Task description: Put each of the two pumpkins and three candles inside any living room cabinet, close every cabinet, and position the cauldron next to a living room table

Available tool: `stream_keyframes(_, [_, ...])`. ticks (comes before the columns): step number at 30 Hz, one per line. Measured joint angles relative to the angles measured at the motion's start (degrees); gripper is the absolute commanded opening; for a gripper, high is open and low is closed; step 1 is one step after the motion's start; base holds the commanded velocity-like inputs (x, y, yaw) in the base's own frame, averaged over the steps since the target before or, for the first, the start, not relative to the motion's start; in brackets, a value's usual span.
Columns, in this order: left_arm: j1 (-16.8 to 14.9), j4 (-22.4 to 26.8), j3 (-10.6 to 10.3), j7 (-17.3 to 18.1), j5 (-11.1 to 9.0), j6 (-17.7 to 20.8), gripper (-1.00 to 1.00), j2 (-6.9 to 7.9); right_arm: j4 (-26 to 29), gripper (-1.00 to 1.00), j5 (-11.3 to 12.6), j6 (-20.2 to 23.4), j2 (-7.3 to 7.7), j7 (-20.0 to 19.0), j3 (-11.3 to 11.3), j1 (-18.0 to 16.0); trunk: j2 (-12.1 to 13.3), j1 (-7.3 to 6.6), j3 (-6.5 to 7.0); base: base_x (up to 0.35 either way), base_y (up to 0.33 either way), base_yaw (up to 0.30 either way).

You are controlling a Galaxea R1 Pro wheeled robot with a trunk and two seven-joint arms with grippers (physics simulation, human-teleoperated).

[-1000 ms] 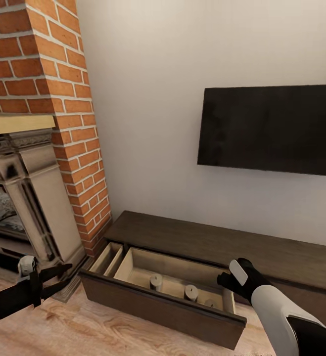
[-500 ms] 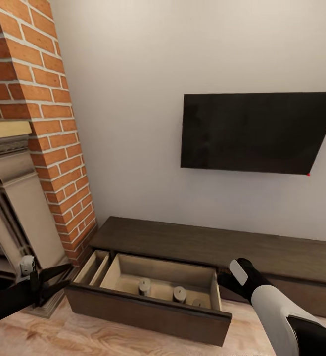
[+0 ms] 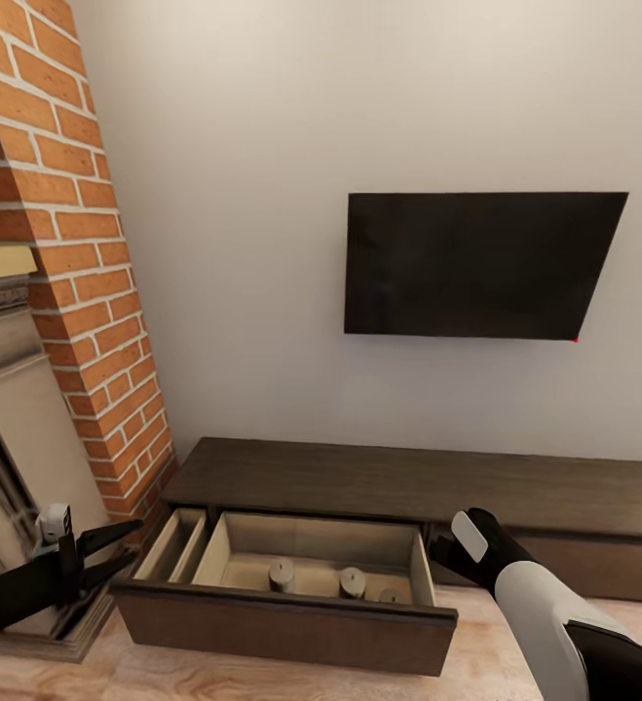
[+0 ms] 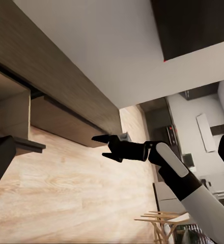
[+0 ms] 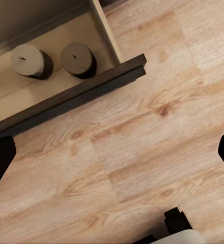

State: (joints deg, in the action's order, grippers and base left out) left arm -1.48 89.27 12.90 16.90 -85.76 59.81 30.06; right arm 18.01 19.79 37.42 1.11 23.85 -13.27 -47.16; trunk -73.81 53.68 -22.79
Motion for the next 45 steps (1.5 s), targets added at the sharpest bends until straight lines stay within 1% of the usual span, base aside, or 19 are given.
stream_keyframes(4, [0.0, 0.0, 0.0, 0.0, 0.0, 0.0, 1.00, 0.00, -0.1, 1.00, 0.0, 0.0, 0.02, 0.0, 0.0, 0.0, 0.0, 0.00, 0.05, 0.000, 0.196, -0.027])
stream_keyframes(11, [0.0, 0.0, 0.0, 0.0, 0.0, 0.0, 1.00, 0.00, 0.0, 1.00, 0.0, 0.0, -0.03, 0.0, 0.0, 0.0, 0.0, 0.00, 0.07, 0.000, 0.043, -0.005])
stream_keyframes(12, [0.0, 0.0, 0.0, 0.0, 0.2, 0.0, 1.00, 0.00, 0.0, 1.00, 0.0, 0.0, -0.04, 0.0, 0.0, 0.0, 0.0, 0.00, 0.07, 0.000, 0.009, -0.001])
stream_keyframes(14, [0.0, 0.0, 0.1, 0.1, 1.3, 0.0, 1.00, 0.00, 0.0, 1.00, 0.0, 0.0, -0.05, 0.0, 0.0, 0.0, 0.0, 0.00, 0.07, -0.002, 0.005, -0.001])
stream_keyframes(19, [0.0, 0.0, 0.1, 0.2, 2.4, 0.0, 1.00, 0.00, 0.0, 1.00, 0.0, 0.0, -0.05, 0.0, 0.0, 0.0, 0.0, 0.02, 0.07, -0.094, 0.002, 0.000])
stream_keyframes(26, [-0.1, 0.0, 0.1, 0.2, 2.7, 0.0, 1.00, -0.06, 0.0, 1.00, 0.0, 0.0, -0.05, -0.2, 0.0, 0.0, 0.0, 0.01, 0.07, -0.099, 0.000, 0.000])
stream_keyframes(31, [-0.1, 0.0, 0.1, 0.2, 2.7, 0.0, 1.00, -0.08, 0.0, 1.00, -0.1, 0.0, 0.00, -2.1, 0.0, 0.0, 0.0, 0.00, 0.07, -0.017, 0.000, 0.000])
stream_keyframes(33, [0.0, 0.0, 0.1, 0.2, 2.8, 0.0, 1.00, -0.09, 0.0, 1.00, -0.1, 0.0, 0.09, -2.7, 0.0, 0.0, 0.0, 0.02, 0.07, -0.168, 0.000, 0.000])
stream_keyframes(45, [-0.1, 0.0, 0.1, 0.1, 2.8, 0.0, 1.00, -0.10, 0.0, 1.00, -0.1, 0.0, 0.02, -2.9, 0.0, 0.0, 0.0, 0.03, 0.07, -0.282, 0.000, 0.000])
